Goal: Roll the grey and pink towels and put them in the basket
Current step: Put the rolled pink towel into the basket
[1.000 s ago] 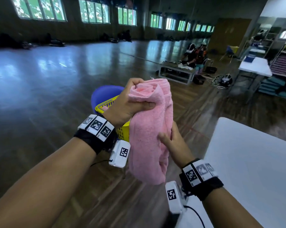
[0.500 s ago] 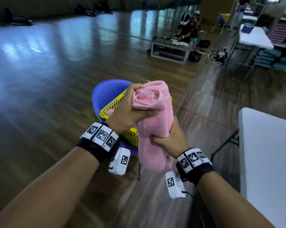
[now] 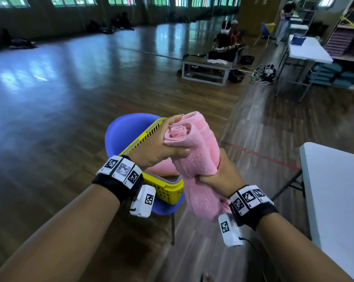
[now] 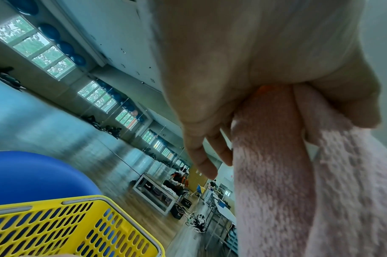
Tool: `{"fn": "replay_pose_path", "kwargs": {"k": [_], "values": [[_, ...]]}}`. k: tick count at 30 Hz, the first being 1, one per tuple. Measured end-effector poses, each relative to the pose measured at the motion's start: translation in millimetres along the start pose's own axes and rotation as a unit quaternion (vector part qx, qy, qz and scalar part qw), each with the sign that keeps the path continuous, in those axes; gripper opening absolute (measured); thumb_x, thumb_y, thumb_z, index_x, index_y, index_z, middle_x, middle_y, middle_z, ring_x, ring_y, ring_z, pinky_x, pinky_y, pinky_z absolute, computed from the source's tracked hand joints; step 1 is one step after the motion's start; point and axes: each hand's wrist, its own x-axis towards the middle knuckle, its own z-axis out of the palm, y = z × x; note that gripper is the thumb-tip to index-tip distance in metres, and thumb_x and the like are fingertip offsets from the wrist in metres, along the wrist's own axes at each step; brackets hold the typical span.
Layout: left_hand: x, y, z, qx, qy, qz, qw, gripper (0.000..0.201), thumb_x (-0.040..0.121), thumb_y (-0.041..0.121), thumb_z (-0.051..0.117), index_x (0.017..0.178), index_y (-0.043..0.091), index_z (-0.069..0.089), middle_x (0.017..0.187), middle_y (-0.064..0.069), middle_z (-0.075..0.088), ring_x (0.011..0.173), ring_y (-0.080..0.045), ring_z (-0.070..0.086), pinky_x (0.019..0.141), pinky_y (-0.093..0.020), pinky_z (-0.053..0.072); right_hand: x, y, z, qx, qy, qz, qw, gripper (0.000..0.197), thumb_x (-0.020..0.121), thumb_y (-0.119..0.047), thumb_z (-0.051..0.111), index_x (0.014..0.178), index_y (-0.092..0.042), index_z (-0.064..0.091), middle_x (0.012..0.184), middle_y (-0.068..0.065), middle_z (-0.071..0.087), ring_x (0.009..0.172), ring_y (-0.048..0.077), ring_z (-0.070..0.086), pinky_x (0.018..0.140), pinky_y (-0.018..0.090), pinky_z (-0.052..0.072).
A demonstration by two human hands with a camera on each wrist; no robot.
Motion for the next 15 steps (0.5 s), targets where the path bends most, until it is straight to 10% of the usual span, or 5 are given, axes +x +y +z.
{"fn": "replay_pose_path", "kwargs": {"k": [3,11,15], "values": [[34,-10,8,-0.013,0.003,-0.025,1.000,0.082,0.072,0.003,0.077,0.137,0.028,0.035,0.130,0.008,0.054,0.113,-0.001,0.059,0.091,-0.032,0.052,30,25,-22,-0.010,-0.008,-0.005,1.000,0.090,0.040,-0.048,0.079,0.119,-0.030,0.041,0.111,-0.007,0.061,0.104,0.020,0.059,0.087,0.042,0.050],[140,-45,28,-0.057,0.078,-0.087,0.992,0.078,0.082,0.003,0.072,0.145,0.024,0.032,0.126,-0.009,0.061,0.108,-0.008,0.064,0.080,-0.020,0.052,139,91,-85,-0.051,-0.065,-0.039,0.996,0.073,0.045,-0.044,0.077,0.109,-0.032,0.044,0.101,-0.010,0.058,0.091,0.014,0.058,0.071,0.029,0.044],[174,-65,28,-0.060,0.142,-0.115,0.981,0.067,0.087,0.002,0.063,0.145,0.018,0.033,0.128,-0.013,0.059,0.112,-0.016,0.060,0.093,-0.034,0.051,195,110,-91,-0.041,-0.125,-0.081,0.988,0.066,0.047,-0.033,0.076,0.107,-0.036,0.049,0.106,0.002,0.059,0.096,0.020,0.058,0.081,0.036,0.049]]}}
